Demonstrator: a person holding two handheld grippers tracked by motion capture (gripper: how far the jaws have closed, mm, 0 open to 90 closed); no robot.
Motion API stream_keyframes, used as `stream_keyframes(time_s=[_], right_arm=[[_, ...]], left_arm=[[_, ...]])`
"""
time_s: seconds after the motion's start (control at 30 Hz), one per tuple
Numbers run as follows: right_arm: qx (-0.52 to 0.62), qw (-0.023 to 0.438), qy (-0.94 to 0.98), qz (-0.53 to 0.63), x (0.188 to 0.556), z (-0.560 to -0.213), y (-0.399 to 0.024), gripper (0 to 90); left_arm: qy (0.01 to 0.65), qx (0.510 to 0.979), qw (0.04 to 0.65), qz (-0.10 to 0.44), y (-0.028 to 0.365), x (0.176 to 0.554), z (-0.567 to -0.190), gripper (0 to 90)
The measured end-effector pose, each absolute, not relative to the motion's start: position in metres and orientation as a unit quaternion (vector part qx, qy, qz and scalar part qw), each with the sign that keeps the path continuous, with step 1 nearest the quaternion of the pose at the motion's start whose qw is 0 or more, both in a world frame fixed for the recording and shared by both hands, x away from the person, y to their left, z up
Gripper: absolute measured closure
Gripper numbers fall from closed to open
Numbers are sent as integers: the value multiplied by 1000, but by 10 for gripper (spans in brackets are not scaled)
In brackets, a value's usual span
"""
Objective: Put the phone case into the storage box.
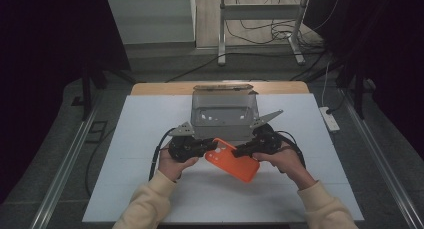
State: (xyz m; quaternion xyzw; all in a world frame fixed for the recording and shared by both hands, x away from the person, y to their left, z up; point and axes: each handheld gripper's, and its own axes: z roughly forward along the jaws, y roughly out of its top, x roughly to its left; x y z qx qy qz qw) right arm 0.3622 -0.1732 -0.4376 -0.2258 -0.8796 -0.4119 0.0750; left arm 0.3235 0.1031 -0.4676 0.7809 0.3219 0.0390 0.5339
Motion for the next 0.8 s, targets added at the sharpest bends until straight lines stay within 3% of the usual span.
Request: stream_keyframes(time_s=[0.13,0.23,0.5,0.8], right_arm=[[-223,62,-882,-411,362,-436,-174,799],[-223,57,-882,-411,361,-435,-175,800],[-221,40,-883,-411,358,-432,-175,800],[-218,31,-883,-414,355,-429,-178,800]], left_arm=[[328,775,537,56,104,322,-465,459],[335,779,525,70,104,321,-465,315],[341,793,492,112,101,312,-461,192],[357,791,478,133,110,302,-464,159]])
